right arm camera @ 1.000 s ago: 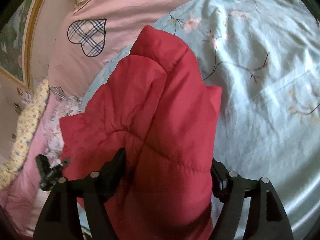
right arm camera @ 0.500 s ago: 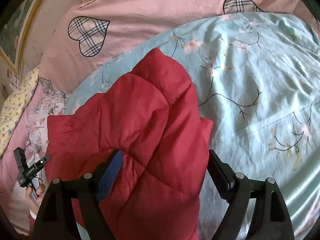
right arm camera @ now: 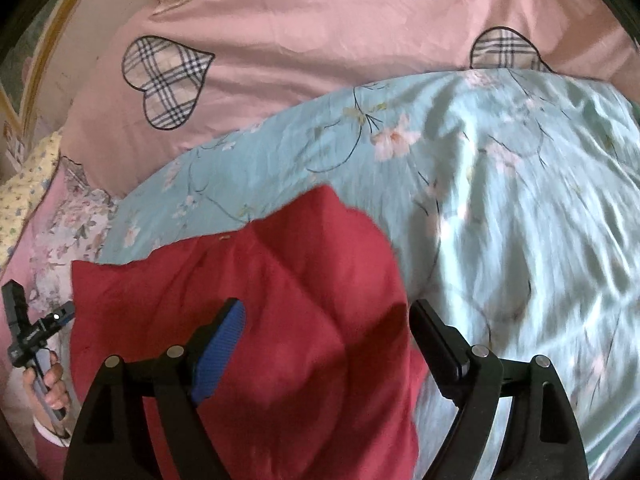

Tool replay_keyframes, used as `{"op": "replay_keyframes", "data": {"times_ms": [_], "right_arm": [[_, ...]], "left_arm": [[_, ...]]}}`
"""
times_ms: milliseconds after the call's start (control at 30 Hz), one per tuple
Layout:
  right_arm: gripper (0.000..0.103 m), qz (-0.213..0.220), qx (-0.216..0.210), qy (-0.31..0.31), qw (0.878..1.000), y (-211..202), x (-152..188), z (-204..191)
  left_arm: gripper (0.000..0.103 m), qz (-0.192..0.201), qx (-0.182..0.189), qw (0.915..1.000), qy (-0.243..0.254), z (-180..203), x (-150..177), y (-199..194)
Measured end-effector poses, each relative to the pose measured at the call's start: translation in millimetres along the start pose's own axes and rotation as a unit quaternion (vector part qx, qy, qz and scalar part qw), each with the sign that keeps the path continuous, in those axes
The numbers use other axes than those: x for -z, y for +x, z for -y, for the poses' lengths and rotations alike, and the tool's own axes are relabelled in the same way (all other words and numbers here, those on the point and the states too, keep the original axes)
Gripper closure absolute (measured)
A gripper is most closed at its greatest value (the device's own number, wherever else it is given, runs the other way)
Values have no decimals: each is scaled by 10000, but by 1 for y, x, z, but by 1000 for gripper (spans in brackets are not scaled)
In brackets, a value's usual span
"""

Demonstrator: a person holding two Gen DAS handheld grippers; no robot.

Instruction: Fold large clothes

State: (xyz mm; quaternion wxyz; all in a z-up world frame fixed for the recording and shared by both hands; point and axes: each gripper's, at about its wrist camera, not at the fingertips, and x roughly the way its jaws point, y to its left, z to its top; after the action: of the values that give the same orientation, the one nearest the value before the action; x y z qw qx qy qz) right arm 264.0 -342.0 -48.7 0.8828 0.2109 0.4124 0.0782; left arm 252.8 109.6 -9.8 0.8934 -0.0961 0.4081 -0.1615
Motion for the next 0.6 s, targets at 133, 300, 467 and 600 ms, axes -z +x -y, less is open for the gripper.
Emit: {"op": "replay_keyframes", "data": {"times_ms": [133, 300, 467, 600], "right_arm": [[33, -134, 87, -26, 9999, 16, -10, -3], [84, 129, 238, -225, 9994, 4, -9, -17], [87, 581, 445, -210, 9971, -13, -24, -27], [88, 596, 617, -111, 9963, 0, -40, -26]], "left_arm": [[20, -43, -235, 9995, 203, 6, -10, 18], [92, -206, -464, 9979, 404, 12, -15, 30], [94, 32, -571, 9974, 446, 19, -30, 21], [94, 51, -663, 9970, 398, 20, -49, 31]]}}
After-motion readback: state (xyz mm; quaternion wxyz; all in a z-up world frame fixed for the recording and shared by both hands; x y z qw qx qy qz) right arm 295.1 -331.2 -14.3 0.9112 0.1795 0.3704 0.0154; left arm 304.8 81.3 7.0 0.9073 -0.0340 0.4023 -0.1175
